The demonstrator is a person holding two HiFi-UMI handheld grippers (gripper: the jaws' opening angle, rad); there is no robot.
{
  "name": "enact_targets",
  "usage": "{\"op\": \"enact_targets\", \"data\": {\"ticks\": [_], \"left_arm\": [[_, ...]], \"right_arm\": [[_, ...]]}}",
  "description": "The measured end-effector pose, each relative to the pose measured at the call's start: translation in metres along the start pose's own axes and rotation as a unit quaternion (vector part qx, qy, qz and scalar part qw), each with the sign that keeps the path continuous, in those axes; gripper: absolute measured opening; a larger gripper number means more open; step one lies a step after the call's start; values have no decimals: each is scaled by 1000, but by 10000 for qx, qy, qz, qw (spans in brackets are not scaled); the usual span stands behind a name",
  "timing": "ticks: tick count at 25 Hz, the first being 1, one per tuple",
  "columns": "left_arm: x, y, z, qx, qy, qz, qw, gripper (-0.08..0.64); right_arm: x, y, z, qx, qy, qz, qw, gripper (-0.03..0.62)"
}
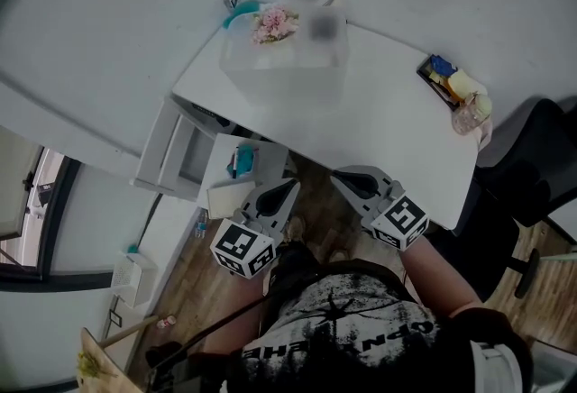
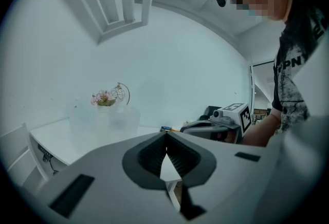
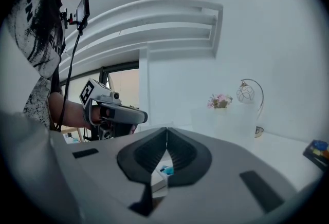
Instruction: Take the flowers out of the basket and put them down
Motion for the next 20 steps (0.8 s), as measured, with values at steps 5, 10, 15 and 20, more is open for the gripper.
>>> {"op": "enact_targets", "data": {"ticks": [5, 10, 15, 20], "left_arm": [[25, -4, -14, -25, 116, 37, 9999, 14], [68, -24, -31, -86, 285, -65, 9995, 14], [116, -49, -46, -101, 520, -165, 9985, 14], [168, -67, -59, -82, 712, -242, 9971, 14]], "right_arm": [[-17, -6, -19, 44, 94, 91, 9999, 17], [-43, -16, -53, 65, 242, 114, 9996, 17], [-72, -37, -89, 85, 484, 97, 9987, 17], [-99, -57, -127, 29, 750, 24, 9972, 17]]}}
Point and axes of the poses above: the fingertips, and each gripper's own axes: z backward along the fingers, x to its left, y out of its underside, the point moved 4 cm from there along z, backward along the fingers, and after that the axes turned 12 degrees about x, right-handed, at the moved point
